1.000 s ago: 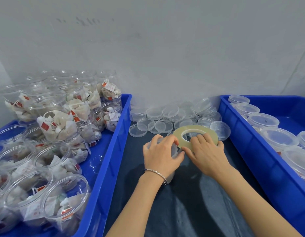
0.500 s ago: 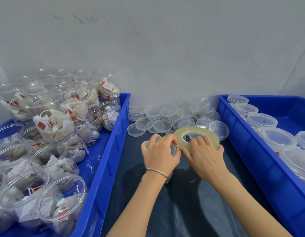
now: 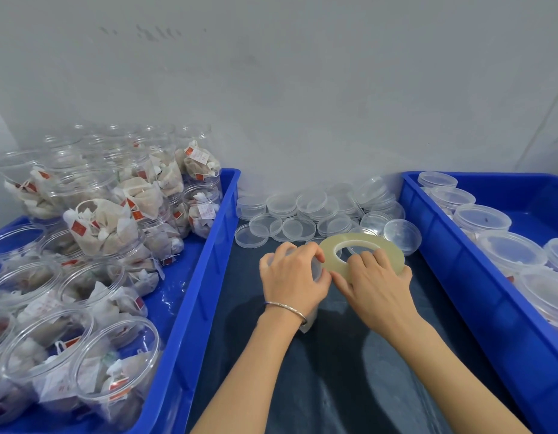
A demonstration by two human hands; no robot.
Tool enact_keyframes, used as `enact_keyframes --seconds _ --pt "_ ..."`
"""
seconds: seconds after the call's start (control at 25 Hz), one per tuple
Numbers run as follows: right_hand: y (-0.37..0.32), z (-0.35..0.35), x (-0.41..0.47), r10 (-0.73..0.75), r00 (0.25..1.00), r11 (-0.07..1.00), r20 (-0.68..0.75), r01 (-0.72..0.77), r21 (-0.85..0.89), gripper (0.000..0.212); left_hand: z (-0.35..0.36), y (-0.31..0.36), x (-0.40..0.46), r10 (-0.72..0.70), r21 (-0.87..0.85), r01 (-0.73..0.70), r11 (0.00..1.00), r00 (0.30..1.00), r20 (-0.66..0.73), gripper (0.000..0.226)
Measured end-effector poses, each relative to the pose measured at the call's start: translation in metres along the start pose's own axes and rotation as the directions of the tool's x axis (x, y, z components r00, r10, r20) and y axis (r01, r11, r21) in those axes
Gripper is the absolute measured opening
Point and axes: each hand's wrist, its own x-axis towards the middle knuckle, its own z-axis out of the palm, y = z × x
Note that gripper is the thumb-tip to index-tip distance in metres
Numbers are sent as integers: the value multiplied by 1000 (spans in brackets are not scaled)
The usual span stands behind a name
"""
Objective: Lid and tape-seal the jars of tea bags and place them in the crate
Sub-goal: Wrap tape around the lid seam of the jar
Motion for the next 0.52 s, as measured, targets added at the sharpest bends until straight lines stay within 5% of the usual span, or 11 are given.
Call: enact_keyframes --seconds 0.28,0.36,0.44,0.52 --pt "-21 -36 -14 169 982 984 80 -173 35 48 3 1 22 -94 77 83 994 986 140 16" --pt "-43 -55 -26 110 983 966 -146 -71 248 39 5 -15 29 -164 88 147 985 957 241 32" --pt "-56 -62 -39 11 903 973 -429 88 212 46 3 -18 34 -138 218 65 974 931 337 39" --pt "-52 -66 -35 42 930 965 -365 57 256 54 1 -15 46 -183 290 105 951 949 257 29"
